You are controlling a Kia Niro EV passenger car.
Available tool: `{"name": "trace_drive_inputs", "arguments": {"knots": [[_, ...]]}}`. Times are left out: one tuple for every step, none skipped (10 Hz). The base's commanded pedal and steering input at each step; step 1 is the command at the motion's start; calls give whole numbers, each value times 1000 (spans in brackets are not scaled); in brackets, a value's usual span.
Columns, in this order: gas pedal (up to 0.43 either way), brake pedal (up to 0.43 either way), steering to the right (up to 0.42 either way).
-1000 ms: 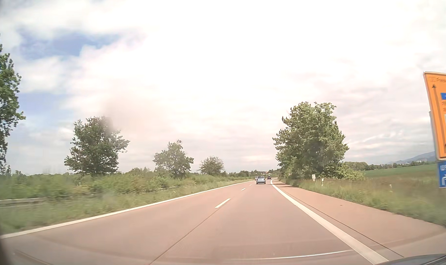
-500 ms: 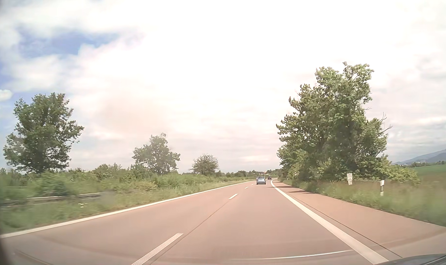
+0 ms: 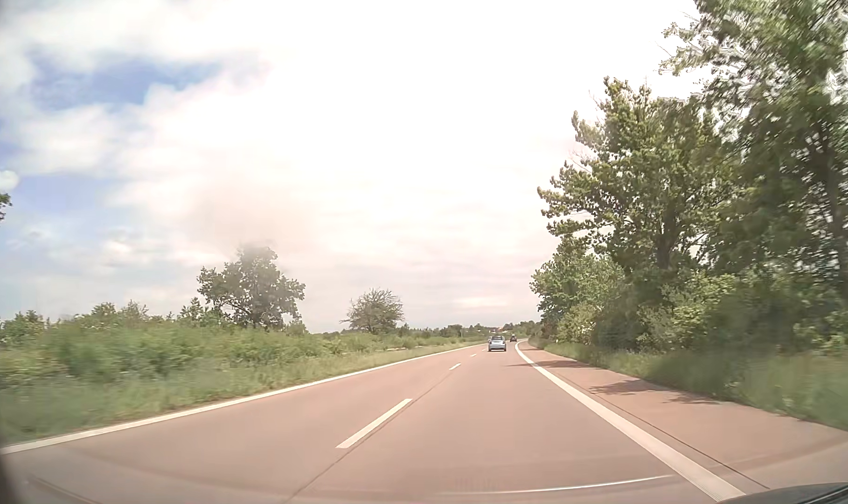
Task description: Follow the waypoints while adhering to traffic rules and regulations
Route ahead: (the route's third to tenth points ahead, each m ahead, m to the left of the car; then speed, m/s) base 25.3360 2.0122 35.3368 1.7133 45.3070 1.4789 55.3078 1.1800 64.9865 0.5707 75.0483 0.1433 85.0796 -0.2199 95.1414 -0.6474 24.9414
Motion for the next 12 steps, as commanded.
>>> {"name": "trace_drive_inputs", "arguments": {"knots": [[240,0,3],[240,0,3],[240,0,3],[240,0,3],[240,0,3],[240,0,3],[240,0,3],[240,0,3],[228,0,3],[228,0,3],[228,0,3],[228,0,3]]}}
